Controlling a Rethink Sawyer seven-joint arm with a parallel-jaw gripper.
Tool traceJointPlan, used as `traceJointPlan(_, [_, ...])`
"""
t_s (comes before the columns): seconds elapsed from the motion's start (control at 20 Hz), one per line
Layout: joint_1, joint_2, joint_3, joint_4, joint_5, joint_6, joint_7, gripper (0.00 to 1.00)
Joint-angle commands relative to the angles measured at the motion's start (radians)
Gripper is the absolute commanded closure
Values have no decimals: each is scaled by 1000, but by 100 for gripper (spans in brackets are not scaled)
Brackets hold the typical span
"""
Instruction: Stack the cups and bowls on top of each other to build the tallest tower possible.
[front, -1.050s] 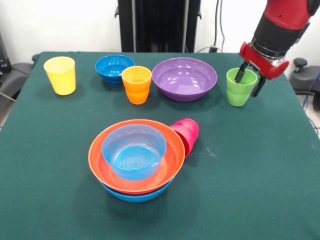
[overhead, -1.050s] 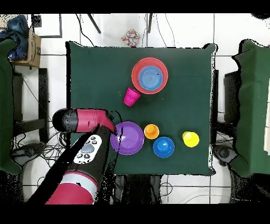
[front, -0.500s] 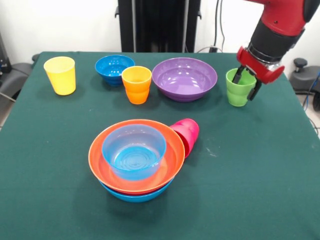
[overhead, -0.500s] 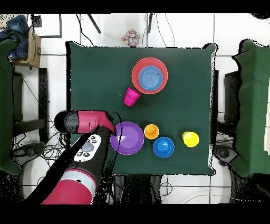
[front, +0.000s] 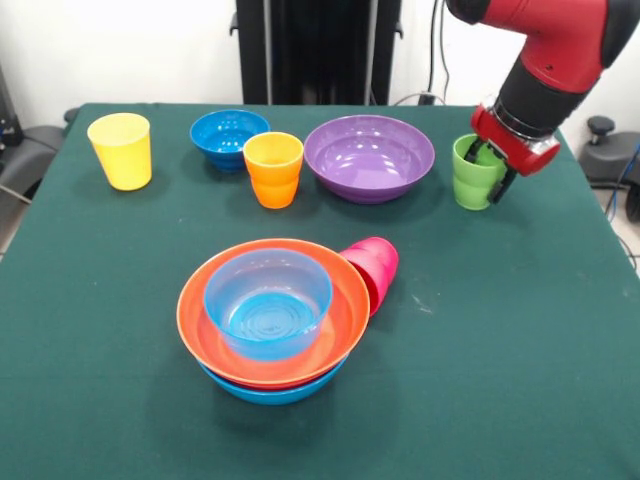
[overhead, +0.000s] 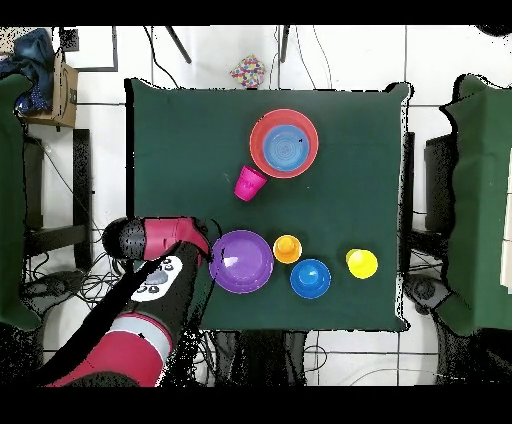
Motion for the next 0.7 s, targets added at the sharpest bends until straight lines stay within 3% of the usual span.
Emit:
traceJointPlan(0.05, [10, 39, 52, -36, 11, -19, 126, 0])
traceJointPlan(0.4, [42, 62, 26, -55, 20, -24, 147, 0])
traceJointPlan(0.45, [43, 58, 29, -46, 28, -32, 148, 100])
traceJointPlan(0.7, [27, 44, 37, -43, 17, -40, 118, 100])
